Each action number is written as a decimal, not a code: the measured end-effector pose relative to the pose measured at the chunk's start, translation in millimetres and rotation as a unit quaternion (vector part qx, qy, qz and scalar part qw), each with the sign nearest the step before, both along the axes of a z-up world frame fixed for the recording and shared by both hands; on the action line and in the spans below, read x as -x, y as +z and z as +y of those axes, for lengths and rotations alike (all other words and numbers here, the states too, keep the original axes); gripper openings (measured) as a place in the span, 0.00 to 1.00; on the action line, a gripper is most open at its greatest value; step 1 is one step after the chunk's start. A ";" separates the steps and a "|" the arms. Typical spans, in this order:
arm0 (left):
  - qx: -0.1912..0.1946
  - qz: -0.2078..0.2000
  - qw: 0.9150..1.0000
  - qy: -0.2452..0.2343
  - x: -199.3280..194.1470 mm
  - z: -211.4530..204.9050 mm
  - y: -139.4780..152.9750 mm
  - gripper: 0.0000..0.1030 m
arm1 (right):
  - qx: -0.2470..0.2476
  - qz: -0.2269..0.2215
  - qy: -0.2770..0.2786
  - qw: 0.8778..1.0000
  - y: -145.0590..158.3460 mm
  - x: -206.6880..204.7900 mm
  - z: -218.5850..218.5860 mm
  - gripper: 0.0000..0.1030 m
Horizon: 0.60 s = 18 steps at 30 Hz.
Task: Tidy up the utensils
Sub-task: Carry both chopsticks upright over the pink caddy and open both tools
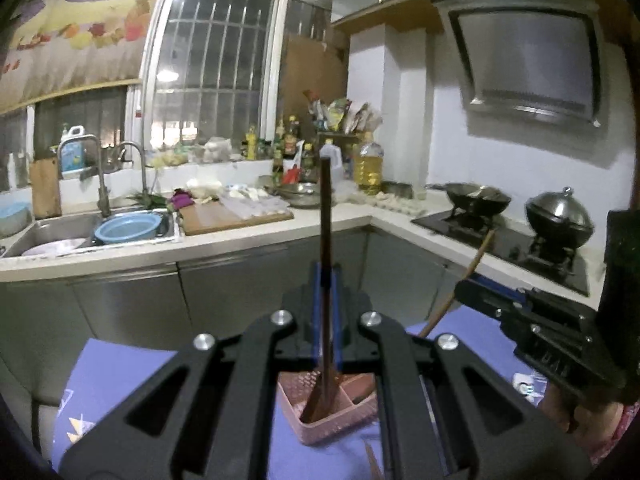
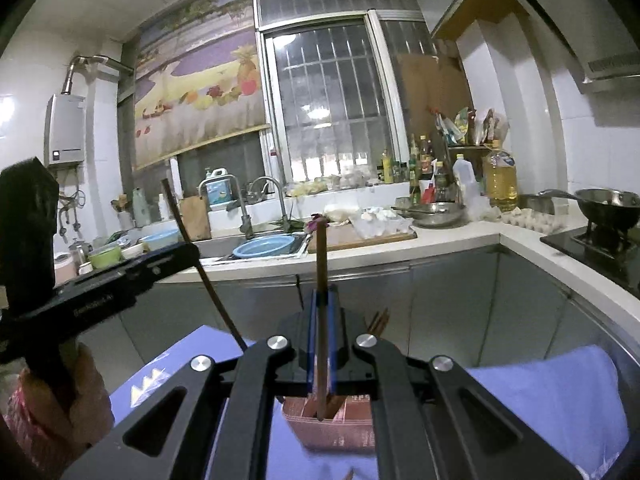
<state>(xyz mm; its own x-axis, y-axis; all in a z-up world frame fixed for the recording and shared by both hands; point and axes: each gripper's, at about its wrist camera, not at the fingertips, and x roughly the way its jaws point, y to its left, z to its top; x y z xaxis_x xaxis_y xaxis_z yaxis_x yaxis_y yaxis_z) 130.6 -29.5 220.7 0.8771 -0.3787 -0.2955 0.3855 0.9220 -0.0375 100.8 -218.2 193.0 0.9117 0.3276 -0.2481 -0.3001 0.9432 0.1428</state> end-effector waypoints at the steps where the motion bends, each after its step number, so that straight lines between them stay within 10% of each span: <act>1: -0.009 0.007 1.000 0.003 -9.8 -5.1 -5.8 0.04 | 0.003 0.006 -0.001 1.000 -4.3 -9.5 0.5 0.05; 8: -0.047 0.098 0.994 0.012 -65.0 -26.6 -68.0 0.04 | 0.001 0.102 0.020 0.995 -58.0 -67.3 10.3 0.05; 11: -0.061 0.152 0.986 0.028 -85.4 -31.8 -97.1 0.47 | -0.018 0.150 0.012 0.988 -79.3 -86.0 9.7 0.08; 18: -0.022 0.112 0.992 0.059 -44.6 4.2 -90.5 0.52 | -0.076 0.115 -0.002 0.990 -72.7 -39.5 -15.8 0.30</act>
<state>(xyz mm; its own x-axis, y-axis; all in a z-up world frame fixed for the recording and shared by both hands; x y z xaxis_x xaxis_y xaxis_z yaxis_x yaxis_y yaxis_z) 175.2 -25.3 130.2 0.8248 -0.2600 -0.5022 0.2613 0.9628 -0.0693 140.3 -233.9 120.4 0.8383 0.3734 -0.3973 -0.2390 0.9066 0.3477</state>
